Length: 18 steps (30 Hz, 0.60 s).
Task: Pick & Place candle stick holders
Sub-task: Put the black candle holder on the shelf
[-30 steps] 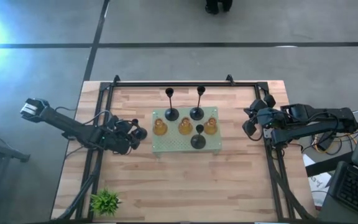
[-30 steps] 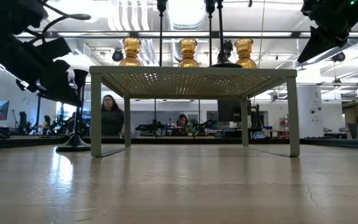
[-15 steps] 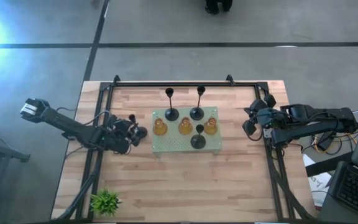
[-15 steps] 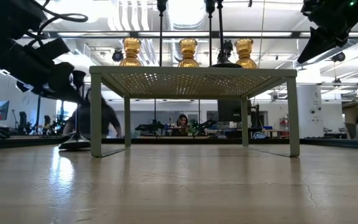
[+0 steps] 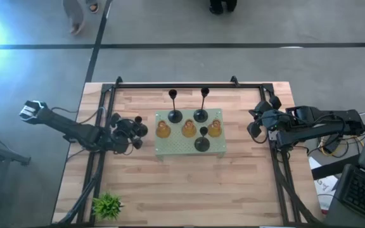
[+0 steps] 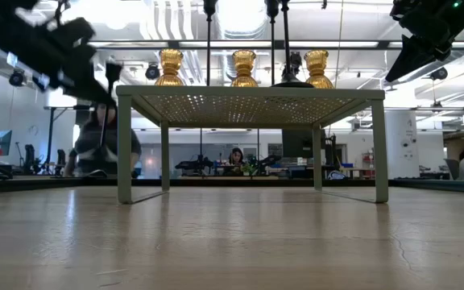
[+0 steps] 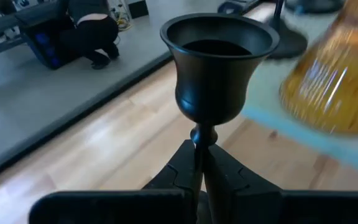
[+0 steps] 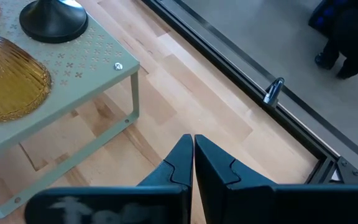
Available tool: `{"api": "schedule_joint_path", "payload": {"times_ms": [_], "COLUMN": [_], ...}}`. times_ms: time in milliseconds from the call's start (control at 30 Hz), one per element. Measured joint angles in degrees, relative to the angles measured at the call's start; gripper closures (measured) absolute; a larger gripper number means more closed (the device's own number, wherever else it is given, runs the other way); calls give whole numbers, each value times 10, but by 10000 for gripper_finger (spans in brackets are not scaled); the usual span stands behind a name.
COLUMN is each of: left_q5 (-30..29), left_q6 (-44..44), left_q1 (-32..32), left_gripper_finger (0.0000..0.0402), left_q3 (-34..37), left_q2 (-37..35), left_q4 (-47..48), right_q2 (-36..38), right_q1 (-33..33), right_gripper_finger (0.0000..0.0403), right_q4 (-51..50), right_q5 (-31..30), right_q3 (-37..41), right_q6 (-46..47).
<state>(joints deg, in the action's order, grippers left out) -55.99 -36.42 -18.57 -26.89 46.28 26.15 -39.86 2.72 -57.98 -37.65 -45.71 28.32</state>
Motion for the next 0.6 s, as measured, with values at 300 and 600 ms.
{"api": "schedule_joint_path", "payload": {"times_ms": [300,600], "left_q5": [31,116], "left_q6": [25,200], "left_q1": [-3,-24], "left_gripper_finger": [385,385], "left_q3": [-228,-352], "left_q2": [-24,-9], "left_q4": [221,163], "right_q2": [0,0], "right_q1": [0,0], "right_gripper_finger": [394,394], "right_q4": [0,0], "right_q5": [0,1], "right_q3": [0,0], "right_q6": [0,0]}}
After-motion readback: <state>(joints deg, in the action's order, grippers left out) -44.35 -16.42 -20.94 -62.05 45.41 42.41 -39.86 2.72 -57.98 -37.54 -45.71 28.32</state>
